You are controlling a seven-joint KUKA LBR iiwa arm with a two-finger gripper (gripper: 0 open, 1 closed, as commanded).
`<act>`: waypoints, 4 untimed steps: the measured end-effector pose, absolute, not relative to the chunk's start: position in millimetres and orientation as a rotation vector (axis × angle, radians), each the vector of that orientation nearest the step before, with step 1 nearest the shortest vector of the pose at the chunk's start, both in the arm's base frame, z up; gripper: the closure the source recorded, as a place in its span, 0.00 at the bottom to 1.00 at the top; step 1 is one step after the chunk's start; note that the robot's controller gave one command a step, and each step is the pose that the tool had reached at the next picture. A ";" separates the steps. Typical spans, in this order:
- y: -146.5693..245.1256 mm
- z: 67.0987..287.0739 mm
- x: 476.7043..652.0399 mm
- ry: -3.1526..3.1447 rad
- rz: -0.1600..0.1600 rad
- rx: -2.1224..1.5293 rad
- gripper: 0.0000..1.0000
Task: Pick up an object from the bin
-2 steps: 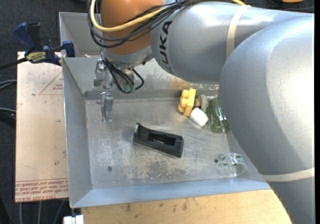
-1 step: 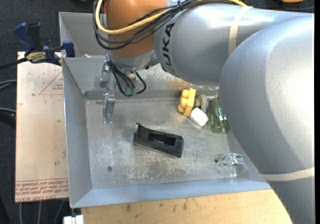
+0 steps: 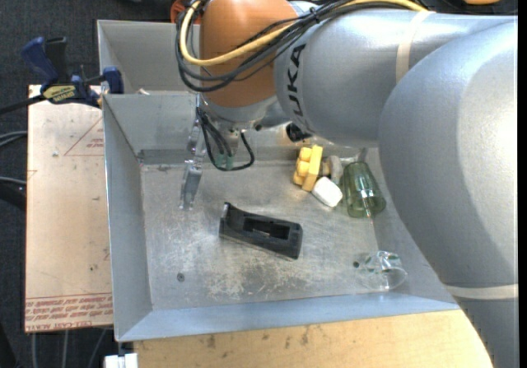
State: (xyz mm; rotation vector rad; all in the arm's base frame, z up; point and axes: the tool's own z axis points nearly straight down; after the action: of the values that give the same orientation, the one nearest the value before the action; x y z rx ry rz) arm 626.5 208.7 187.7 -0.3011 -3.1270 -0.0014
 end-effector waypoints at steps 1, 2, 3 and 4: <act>202.9 188.9 631.6 -3.139 -0.002 0.187 0.00; 210.2 180.5 635.5 -3.113 -0.002 0.458 0.00; 209.5 181.1 606.1 -3.138 -0.002 0.157 0.00; 186.1 209.4 581.4 -3.107 -0.002 0.451 0.00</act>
Offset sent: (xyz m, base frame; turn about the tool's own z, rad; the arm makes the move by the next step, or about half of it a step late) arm 0.0145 0.0203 -0.0290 0.0142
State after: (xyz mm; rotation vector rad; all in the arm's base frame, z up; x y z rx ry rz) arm 581.4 186.1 209.4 0.4506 -3.1070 -0.0016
